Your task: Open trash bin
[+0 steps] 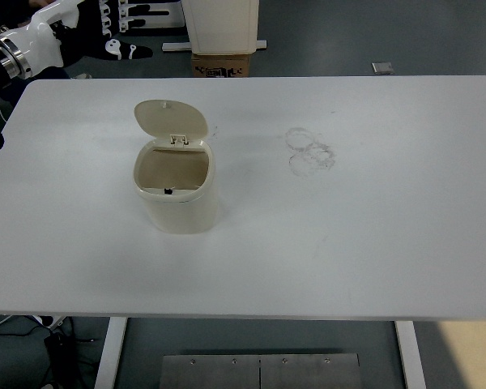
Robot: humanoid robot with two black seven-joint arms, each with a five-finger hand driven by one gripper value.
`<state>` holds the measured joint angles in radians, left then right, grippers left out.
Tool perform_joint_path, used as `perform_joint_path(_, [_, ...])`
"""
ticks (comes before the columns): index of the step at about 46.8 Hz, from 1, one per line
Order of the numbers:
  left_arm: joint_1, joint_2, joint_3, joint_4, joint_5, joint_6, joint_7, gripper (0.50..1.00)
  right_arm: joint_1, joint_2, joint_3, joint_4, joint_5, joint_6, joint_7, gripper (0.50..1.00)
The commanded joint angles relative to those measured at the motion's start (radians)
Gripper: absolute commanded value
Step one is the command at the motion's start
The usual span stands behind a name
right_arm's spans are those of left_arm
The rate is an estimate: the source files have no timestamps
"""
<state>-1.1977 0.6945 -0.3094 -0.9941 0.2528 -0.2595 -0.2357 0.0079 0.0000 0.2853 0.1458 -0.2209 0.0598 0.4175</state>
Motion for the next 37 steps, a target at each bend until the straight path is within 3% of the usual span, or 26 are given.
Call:
perform_joint_path(1, [0.038, -0.019, -0.036, 0.038, -0.07, 0.045, 0.001, 1.0, 0.0, 0.0, 0.0, 0.0, 0.0, 0.0, 0.0, 0.991])
perform_joint_path(13, [0.112, -0.066, -0.045, 0.133, -0.291, 0.017, 0.001, 1.0, -0.002, 0.0, 0.0, 0.0, 0.0, 0.0, 0.0, 0.991])
perform_joint_path(19, [0.182, -0.134, -0.071, 0.179, -0.38, 0.009, -0.002, 1.0, 0.0, 0.0, 0.0, 0.0, 0.0, 0.0, 0.0, 0.991])
perform_joint_path(25, [0.266, -0.197, -0.181, 0.279, -0.385, 0.002, -0.005, 1.0, 0.0, 0.0, 0.0, 0.0, 0.0, 0.0, 0.0, 0.991])
perform_joint_path(30, [0.32, -0.22, -0.269, 0.341, -0.377, -0.062, -0.005, 1.0, 0.0, 0.0, 0.0, 0.0, 0.0, 0.0, 0.0, 0.991])
perform_joint_path(37, [0.345, -0.263, -0.284, 0.439, -0.377, -0.127, -0.007, 1.0, 0.0, 0.0, 0.0, 0.0, 0.0, 0.0, 0.0, 0.991])
